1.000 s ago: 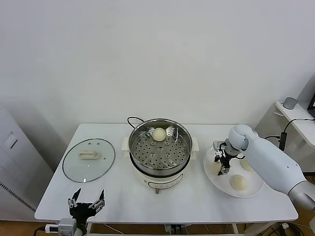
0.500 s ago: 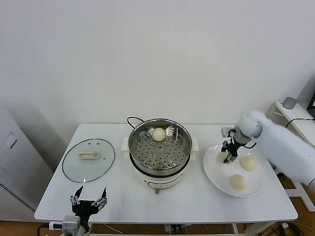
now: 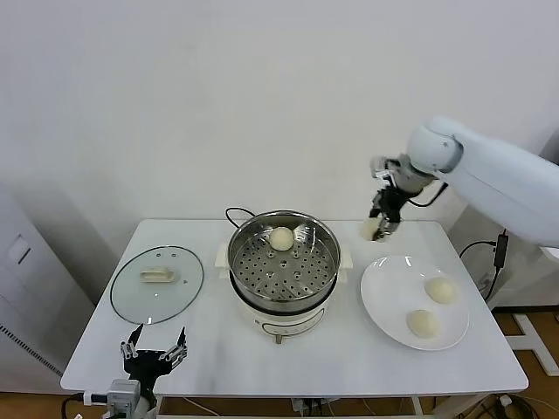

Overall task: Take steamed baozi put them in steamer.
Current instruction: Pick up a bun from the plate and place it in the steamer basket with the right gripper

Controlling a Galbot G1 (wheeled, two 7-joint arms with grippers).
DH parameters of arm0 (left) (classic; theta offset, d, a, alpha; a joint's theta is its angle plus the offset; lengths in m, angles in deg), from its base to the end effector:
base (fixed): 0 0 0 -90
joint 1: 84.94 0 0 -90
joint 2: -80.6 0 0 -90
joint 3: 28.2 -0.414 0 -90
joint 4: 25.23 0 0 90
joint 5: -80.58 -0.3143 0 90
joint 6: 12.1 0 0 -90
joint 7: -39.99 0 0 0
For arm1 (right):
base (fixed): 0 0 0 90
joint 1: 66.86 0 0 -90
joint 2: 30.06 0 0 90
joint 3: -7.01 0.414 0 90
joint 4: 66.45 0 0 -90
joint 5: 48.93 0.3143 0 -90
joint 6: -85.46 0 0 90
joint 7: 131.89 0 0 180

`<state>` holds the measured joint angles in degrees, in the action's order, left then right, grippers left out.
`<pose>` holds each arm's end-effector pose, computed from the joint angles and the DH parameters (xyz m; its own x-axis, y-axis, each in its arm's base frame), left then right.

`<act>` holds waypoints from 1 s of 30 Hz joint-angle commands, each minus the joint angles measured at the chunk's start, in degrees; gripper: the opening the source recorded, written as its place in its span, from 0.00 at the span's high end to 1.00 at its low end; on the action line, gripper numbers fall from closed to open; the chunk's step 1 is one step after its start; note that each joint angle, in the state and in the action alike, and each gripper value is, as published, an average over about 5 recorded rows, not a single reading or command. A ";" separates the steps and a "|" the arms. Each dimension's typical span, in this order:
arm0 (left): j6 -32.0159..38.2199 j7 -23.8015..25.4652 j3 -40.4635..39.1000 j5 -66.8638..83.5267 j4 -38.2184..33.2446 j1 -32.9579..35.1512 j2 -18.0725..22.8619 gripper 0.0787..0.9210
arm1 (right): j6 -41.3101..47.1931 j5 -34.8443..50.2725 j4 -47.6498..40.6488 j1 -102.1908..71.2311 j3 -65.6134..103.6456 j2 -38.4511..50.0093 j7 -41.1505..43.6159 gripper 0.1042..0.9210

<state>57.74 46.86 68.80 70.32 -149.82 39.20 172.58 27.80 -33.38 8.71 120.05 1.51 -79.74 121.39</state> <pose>0.0798 0.0234 -0.3399 -0.9332 -0.0700 0.3524 -0.0072 0.9843 0.1765 0.5721 -0.0894 0.0400 -0.1949 -0.1565 0.9683 -0.9803 -0.0019 -0.1976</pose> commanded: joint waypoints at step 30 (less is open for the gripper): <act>0.41 -1.13 -1.32 2.18 -0.88 0.37 0.34 0.12 | 11.69 2.76 -19.63 -10.96 -2.12 -36.47 -7.85 0.51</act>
<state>58.23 45.80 67.50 72.00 -150.55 39.45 172.79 37.66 -28.59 -5.78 112.56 -1.90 -109.93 114.46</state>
